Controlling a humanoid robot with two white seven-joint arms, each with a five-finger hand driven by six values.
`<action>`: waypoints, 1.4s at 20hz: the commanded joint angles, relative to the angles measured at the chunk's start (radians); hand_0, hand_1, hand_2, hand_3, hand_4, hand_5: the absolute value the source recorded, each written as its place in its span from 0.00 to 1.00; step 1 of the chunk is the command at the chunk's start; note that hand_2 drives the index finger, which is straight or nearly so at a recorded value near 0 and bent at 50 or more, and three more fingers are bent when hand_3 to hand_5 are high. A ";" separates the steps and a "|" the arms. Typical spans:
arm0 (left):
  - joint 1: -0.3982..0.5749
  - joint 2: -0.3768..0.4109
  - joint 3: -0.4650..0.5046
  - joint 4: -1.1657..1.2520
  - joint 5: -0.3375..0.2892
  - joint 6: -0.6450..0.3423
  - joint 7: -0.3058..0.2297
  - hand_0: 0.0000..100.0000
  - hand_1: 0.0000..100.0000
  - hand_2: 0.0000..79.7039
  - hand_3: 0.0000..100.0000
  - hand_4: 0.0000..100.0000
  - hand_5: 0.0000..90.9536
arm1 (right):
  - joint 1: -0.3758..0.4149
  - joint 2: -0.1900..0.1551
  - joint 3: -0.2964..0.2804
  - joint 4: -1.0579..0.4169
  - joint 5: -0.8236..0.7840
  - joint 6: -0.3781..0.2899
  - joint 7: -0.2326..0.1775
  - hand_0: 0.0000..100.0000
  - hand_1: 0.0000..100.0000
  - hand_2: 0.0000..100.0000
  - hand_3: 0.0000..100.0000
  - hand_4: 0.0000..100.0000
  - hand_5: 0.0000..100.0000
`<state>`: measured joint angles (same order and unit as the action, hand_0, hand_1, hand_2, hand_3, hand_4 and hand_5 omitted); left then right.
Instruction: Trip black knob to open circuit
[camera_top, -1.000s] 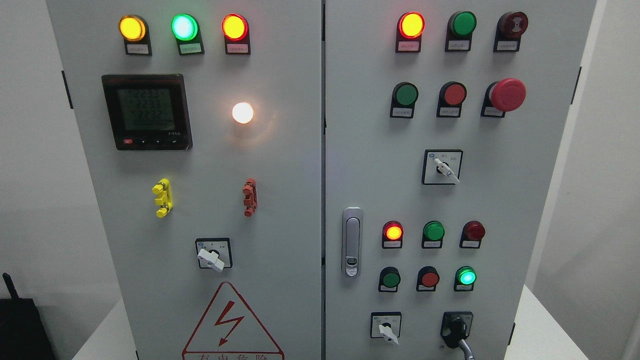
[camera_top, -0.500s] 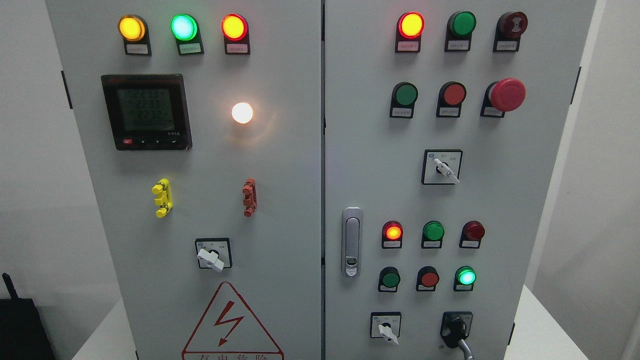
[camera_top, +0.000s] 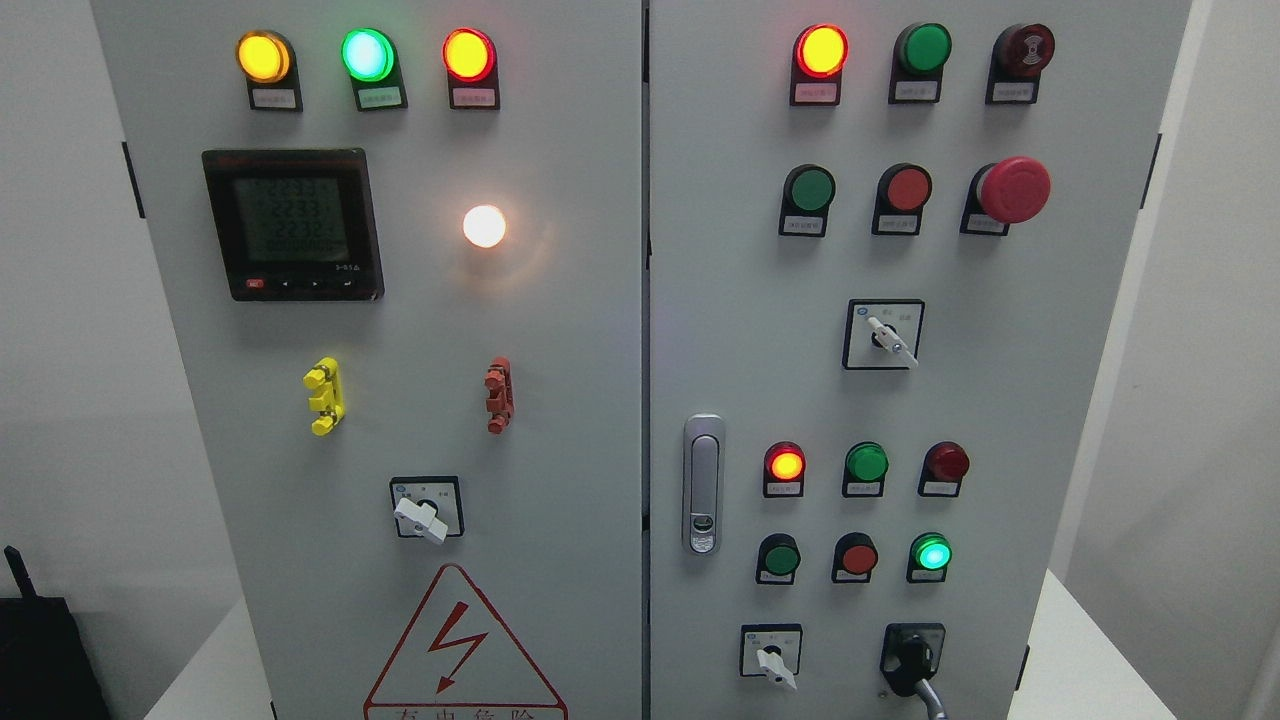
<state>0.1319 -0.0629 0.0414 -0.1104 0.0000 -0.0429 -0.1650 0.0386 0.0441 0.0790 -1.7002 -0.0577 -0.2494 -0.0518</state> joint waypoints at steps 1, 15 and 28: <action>0.000 0.000 0.000 0.000 -0.023 0.005 0.001 0.12 0.39 0.00 0.00 0.00 0.00 | 0.001 -0.009 -0.007 0.002 0.001 -0.001 0.010 0.00 0.00 0.00 1.00 1.00 1.00; 0.000 0.000 0.000 0.000 -0.023 0.004 0.001 0.12 0.39 0.00 0.00 0.00 0.00 | 0.001 -0.018 -0.016 0.004 0.001 -0.001 0.010 0.00 0.00 0.00 1.00 1.00 1.00; 0.000 0.000 0.000 0.000 -0.023 0.003 0.001 0.12 0.39 0.00 0.00 0.00 0.00 | 0.001 -0.024 -0.025 0.010 -0.001 -0.001 0.010 0.00 0.00 0.00 1.00 1.00 1.00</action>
<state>0.1319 -0.0629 0.0414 -0.1104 0.0000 -0.0390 -0.1650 0.0399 0.0047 0.0634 -1.6953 -0.0567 -0.2525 -0.0378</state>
